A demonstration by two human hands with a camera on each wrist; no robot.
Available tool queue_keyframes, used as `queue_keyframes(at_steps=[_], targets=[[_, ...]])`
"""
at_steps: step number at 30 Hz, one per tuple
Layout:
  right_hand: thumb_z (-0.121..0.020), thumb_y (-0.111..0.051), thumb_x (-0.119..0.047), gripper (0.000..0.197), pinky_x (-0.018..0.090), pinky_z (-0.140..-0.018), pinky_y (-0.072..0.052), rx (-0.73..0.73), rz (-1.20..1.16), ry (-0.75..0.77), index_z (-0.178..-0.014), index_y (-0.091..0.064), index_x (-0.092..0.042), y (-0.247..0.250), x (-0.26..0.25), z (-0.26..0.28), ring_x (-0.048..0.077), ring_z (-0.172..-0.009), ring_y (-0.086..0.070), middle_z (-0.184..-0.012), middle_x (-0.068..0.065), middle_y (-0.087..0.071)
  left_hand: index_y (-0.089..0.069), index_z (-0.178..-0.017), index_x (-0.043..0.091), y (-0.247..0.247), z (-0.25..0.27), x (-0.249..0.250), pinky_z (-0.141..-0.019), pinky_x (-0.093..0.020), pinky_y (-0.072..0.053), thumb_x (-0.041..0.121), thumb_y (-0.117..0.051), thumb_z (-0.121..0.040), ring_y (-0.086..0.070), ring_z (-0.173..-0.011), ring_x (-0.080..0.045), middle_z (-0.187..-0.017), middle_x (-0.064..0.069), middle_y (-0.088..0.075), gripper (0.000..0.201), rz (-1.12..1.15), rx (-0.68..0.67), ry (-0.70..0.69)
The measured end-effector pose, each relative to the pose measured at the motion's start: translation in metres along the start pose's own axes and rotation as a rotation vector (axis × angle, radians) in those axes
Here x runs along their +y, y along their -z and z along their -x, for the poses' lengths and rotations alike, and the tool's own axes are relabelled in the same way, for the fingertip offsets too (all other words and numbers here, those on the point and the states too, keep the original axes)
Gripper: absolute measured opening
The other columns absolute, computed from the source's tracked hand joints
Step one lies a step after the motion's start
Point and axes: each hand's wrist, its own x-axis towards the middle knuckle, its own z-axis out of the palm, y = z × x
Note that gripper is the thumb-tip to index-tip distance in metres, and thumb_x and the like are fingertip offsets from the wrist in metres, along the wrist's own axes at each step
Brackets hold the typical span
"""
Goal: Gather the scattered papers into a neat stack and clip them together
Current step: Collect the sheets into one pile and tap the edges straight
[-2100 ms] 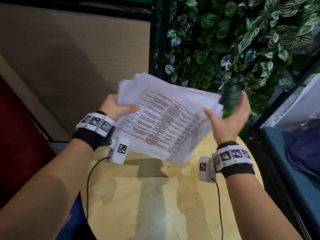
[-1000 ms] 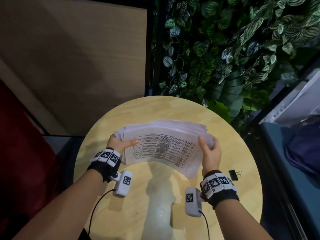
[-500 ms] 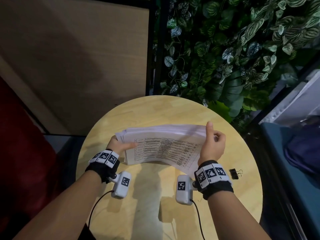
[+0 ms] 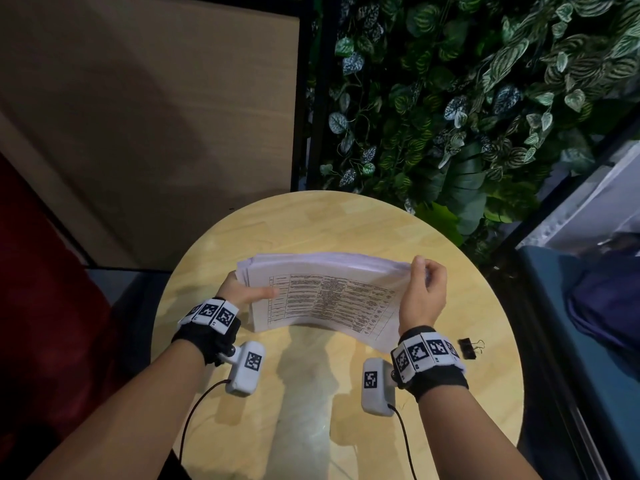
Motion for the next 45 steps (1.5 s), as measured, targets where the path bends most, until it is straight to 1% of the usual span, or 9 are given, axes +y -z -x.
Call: queue_keyframes(at_steps=[6, 10, 16, 23, 28, 31, 35, 40, 45], targets=[[-0.079, -0.072, -0.034, 0.033, 0.021, -0.076, -0.038, -0.059, 0.172, 0.054, -0.094, -0.049, -0.016, 0.005, 0.002, -0.002, 0.018, -0.089, -0.048, -0.102, 0.003, -0.049, -0.065, -0.077, 0.025, -0.003, 0.002, 0.006, -0.072, -0.027, -0.050, -0.005, -0.075, -0.068, -0.067, -0.068, -0.007, -0.060, 0.017, -0.072, 0.033, 0.025, -0.048, -0.021], [-0.082, -0.068, -0.036, 0.029, 0.029, -0.078, -0.038, -0.010, 0.129, 0.034, -0.088, -0.051, -0.013, 0.002, 0.003, -0.003, 0.011, -0.077, -0.046, -0.098, 0.004, -0.048, -0.074, -0.065, 0.034, 0.000, 0.002, 0.005, -0.070, -0.022, -0.056, 0.041, -0.092, -0.026, -0.070, -0.065, 0.000, -0.066, 0.014, -0.074, 0.043, 0.041, -0.083, -0.021], [-0.082, -0.060, -0.015, 0.014, 0.028, -0.080, -0.036, -0.012, 0.110, 0.009, -0.092, -0.051, -0.015, 0.000, 0.001, -0.004, 0.016, -0.090, -0.046, -0.102, 0.002, -0.048, -0.065, -0.079, 0.024, -0.002, -0.002, 0.002, -0.065, -0.021, -0.051, 0.055, -0.086, -0.007, -0.069, -0.061, 0.003, -0.066, 0.013, -0.074, 0.082, 0.061, -0.073, -0.042], [-0.092, -0.042, -0.017, 0.018, 0.025, -0.085, -0.036, -0.214, 0.074, 0.079, -0.108, -0.050, -0.021, 0.010, 0.010, -0.010, 0.005, -0.094, -0.047, -0.113, 0.004, -0.046, -0.058, -0.095, 0.033, -0.014, -0.003, 0.001, -0.079, -0.031, -0.051, 0.005, -0.087, -0.047, -0.058, -0.098, -0.023, -0.095, -0.002, -0.062, 0.063, 0.060, -0.041, -0.033], [-0.063, -0.068, -0.051, 0.094, 0.019, -0.091, -0.039, -0.366, -0.094, -0.040, -0.141, -0.024, -0.024, 0.032, 0.024, -0.011, 0.006, -0.106, -0.048, -0.126, -0.001, -0.038, -0.060, -0.079, 0.022, -0.016, -0.006, 0.001, -0.088, -0.037, -0.051, -0.002, -0.080, -0.064, -0.061, -0.089, -0.023, -0.081, 0.001, -0.065, 0.035, 0.025, 0.078, -0.003], [-0.067, -0.083, -0.019, 0.102, 0.037, -0.109, -0.032, -0.424, 0.029, -0.147, -0.144, -0.017, -0.030, 0.034, 0.028, -0.012, 0.016, -0.127, -0.036, -0.137, 0.001, -0.033, -0.058, -0.087, 0.025, -0.016, -0.006, 0.002, -0.084, -0.035, -0.052, -0.004, -0.080, -0.062, -0.059, -0.090, -0.022, -0.085, 0.004, -0.062, 0.044, -0.005, 0.052, -0.017], [-0.047, -0.091, -0.021, 0.122, 0.046, -0.108, -0.036, -0.422, -0.105, -0.341, -0.145, -0.020, -0.028, 0.029, 0.029, -0.029, 0.023, -0.127, -0.043, -0.139, 0.007, -0.039, -0.043, -0.128, 0.030, -0.032, -0.005, 0.007, -0.085, -0.030, -0.049, -0.009, -0.079, -0.061, -0.054, -0.091, -0.011, -0.103, 0.005, -0.055, 0.086, 0.043, 0.113, -0.095], [-0.068, -0.076, 0.000, 0.029, 0.038, -0.077, -0.049, -0.472, -0.094, -0.244, -0.095, -0.067, -0.005, 0.024, 0.012, -0.036, 0.023, -0.074, -0.066, -0.087, 0.011, -0.068, -0.039, -0.132, 0.024, -0.041, -0.006, 0.023, -0.089, -0.029, -0.044, -0.005, -0.077, -0.066, -0.052, -0.099, -0.020, -0.109, 0.000, -0.052, 0.082, 0.127, 0.297, -0.098], [-0.073, -0.070, 0.004, 0.032, 0.036, -0.076, -0.048, -0.495, -0.166, -0.162, -0.098, -0.065, -0.014, 0.033, 0.010, -0.032, 0.021, -0.084, -0.061, -0.092, 0.005, -0.066, -0.053, -0.113, 0.013, -0.036, 0.005, 0.027, -0.091, -0.039, -0.048, 0.004, -0.078, -0.068, -0.056, -0.101, -0.023, -0.093, 0.000, -0.059, 0.052, 0.133, 0.309, -0.029]])
